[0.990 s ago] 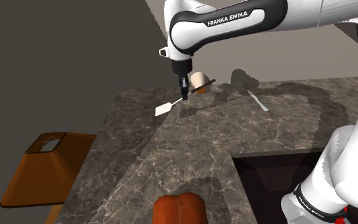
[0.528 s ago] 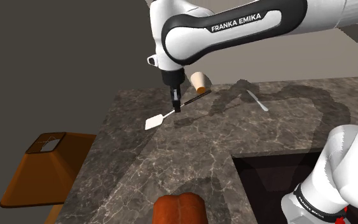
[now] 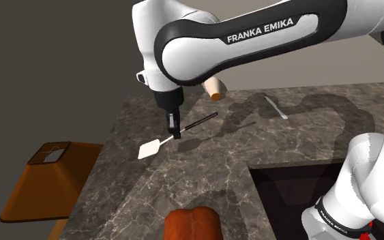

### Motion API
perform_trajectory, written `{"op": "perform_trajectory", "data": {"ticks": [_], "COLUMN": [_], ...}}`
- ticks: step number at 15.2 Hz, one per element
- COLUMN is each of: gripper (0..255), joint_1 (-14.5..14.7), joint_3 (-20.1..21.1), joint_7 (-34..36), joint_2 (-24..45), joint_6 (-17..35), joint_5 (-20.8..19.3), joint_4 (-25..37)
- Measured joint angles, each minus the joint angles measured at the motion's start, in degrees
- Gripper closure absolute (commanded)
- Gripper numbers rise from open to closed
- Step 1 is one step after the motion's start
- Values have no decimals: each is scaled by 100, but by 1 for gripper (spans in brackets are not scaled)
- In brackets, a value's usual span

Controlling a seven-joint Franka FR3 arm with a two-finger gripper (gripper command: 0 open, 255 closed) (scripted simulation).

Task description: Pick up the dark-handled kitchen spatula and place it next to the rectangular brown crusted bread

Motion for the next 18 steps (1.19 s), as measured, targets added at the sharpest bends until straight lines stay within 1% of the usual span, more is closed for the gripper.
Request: {"op": "perform_trajectory", "data": {"ticks": [3,18], "gripper": [255,255], "joint_1": [72,95], "joint_3": [73,94], "joint_7": [154,251], "joint_2": [4,286], "joint_6": [174,1279], "joint_5": [9,-61], "joint_4": [-176,-1007]}}
